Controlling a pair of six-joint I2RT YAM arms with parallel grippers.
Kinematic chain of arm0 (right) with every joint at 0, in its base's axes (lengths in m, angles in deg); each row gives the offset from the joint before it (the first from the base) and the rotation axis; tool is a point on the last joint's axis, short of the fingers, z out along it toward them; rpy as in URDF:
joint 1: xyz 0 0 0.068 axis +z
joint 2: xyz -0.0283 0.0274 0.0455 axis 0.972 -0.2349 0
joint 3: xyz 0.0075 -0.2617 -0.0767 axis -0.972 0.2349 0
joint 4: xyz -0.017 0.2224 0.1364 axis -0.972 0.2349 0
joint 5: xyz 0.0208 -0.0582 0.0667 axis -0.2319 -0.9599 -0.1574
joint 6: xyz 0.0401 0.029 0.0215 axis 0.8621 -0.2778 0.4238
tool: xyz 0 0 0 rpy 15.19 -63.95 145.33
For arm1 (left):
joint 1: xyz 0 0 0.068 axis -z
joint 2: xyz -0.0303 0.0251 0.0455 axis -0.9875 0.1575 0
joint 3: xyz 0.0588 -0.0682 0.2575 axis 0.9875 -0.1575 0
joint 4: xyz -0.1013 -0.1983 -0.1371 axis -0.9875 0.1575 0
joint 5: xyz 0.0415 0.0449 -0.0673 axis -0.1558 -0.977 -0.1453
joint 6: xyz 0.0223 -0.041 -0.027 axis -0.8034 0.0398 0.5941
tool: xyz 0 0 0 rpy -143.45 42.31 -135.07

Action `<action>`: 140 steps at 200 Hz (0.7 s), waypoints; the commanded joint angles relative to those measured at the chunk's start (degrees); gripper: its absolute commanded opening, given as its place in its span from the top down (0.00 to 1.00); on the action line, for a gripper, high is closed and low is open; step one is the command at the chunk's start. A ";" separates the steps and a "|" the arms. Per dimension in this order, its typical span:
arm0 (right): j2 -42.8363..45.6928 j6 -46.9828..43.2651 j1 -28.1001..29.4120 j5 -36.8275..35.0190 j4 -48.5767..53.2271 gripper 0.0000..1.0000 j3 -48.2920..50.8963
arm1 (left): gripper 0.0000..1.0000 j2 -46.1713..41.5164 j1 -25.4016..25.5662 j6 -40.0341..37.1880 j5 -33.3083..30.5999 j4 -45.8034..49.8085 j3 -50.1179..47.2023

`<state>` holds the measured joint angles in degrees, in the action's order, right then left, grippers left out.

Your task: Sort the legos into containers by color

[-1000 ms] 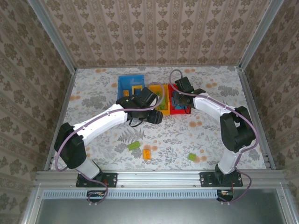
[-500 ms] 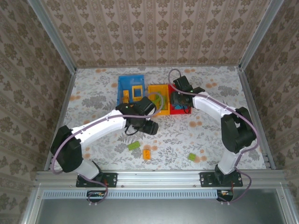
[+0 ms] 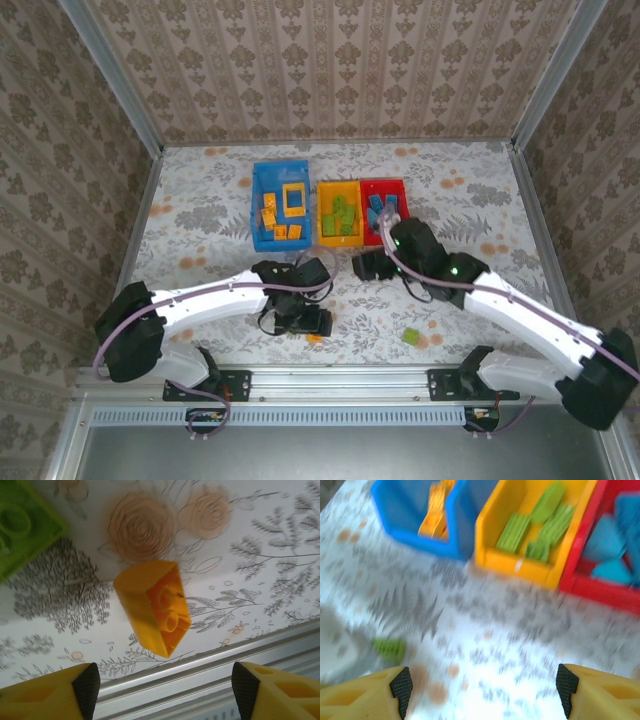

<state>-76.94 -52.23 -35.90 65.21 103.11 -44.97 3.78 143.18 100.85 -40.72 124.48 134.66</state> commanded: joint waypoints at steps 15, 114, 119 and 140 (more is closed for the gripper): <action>8.17 1.53 0.62 11.90 3.76 0.20 4.80 | 0.27 3.43 0.59 10.79 0.44 -2.61 -0.03; 13.22 5.56 0.58 14.05 6.87 0.21 6.66 | 0.55 15.65 0.35 7.41 -4.22 -2.88 5.80; 13.25 5.76 0.58 13.97 6.77 0.21 6.66 | 0.59 15.79 0.35 7.05 -4.41 -2.77 5.94; 13.38 5.72 0.62 13.92 6.76 0.21 6.29 | 0.67 14.79 0.36 6.19 -6.61 -1.04 7.14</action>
<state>-64.50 -47.95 -35.38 77.95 109.06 -39.09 18.92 143.53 108.81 -43.69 120.55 139.60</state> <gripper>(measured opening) 0.789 0.353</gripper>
